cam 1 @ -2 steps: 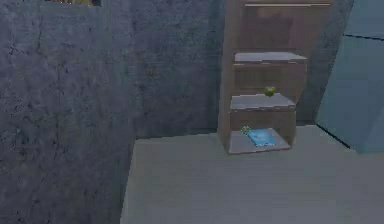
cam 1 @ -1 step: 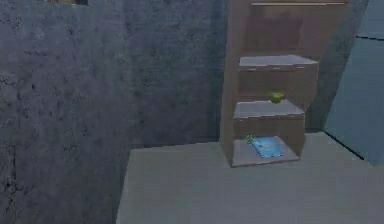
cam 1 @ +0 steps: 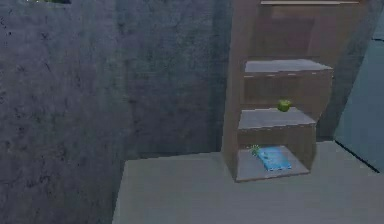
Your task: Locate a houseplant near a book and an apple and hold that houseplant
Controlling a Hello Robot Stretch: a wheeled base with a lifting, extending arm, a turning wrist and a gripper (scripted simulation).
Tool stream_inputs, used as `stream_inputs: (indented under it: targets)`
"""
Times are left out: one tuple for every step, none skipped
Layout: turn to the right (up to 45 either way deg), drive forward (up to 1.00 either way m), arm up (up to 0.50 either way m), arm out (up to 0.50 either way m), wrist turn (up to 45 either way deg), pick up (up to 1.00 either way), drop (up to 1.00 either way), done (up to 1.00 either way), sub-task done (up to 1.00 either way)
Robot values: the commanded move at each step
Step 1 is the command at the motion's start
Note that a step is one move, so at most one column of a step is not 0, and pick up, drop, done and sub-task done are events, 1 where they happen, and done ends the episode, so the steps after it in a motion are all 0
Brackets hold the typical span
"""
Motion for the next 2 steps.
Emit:
stream_inputs:
  targets:
    - [45.0, 0.00, 0.00, 0.00, 0.0, 0.00, 0.00, 0.00, 0.00]
    - [36.0, 0.00, 0.00, 0.00, 0.0, 0.00, 0.00, 0.00, 0.00]
